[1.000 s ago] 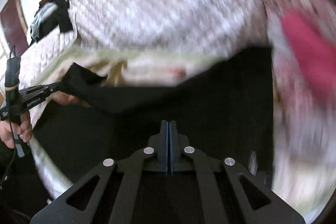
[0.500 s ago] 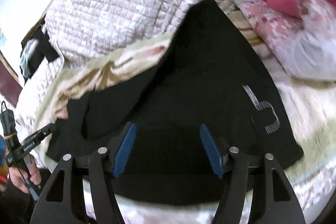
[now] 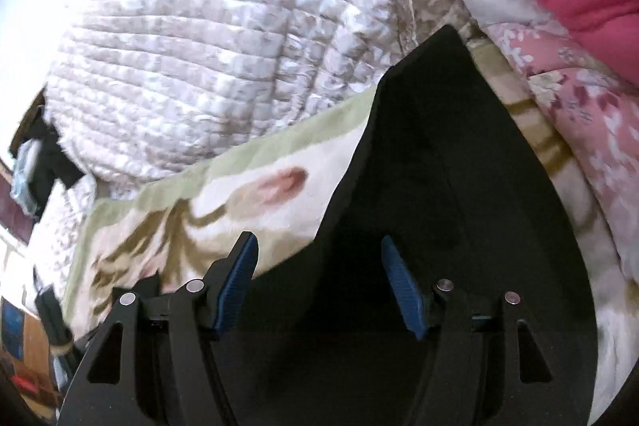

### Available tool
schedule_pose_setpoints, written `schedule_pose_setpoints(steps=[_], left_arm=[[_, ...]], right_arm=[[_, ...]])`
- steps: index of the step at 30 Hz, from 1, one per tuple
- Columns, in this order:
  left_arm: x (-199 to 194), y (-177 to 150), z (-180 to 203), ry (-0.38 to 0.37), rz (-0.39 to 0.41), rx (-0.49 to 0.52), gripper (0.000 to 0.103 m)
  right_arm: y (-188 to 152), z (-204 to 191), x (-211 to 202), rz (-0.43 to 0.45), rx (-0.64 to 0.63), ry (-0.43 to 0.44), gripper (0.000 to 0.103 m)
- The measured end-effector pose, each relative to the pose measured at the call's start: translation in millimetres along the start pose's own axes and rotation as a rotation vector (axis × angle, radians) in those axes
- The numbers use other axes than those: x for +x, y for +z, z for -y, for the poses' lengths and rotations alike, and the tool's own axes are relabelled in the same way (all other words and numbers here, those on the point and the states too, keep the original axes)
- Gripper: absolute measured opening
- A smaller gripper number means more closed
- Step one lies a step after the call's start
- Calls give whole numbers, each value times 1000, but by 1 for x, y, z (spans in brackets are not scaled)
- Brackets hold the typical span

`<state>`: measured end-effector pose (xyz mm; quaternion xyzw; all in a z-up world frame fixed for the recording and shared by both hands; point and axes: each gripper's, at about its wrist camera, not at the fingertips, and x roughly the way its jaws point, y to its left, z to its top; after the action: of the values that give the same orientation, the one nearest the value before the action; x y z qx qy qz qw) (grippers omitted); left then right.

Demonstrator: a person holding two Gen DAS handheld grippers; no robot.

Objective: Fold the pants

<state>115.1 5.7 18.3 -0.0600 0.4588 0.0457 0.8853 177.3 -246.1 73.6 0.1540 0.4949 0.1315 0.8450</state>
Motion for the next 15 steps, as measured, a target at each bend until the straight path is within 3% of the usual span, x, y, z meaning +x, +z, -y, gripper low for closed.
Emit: schedule_pose_setpoints(steps=[1, 2, 4, 9, 15], left_arm=[[1, -1, 1, 12, 2, 9, 48], [1, -1, 3, 23, 13, 21, 45], [0, -1, 4, 38, 27, 43, 9], [-29, -4, -23, -13, 103, -37, 5], [-105, -33, -82, -29, 216, -189, 5]], right_arm=[[1, 0, 5, -1, -7, -3, 41], [1, 1, 7, -7, -9, -16, 4], [-2, 3, 2, 6, 4, 4, 5], [-18, 12, -61, 109, 54, 65, 5], [-86, 33, -134, 137, 133, 71, 5]])
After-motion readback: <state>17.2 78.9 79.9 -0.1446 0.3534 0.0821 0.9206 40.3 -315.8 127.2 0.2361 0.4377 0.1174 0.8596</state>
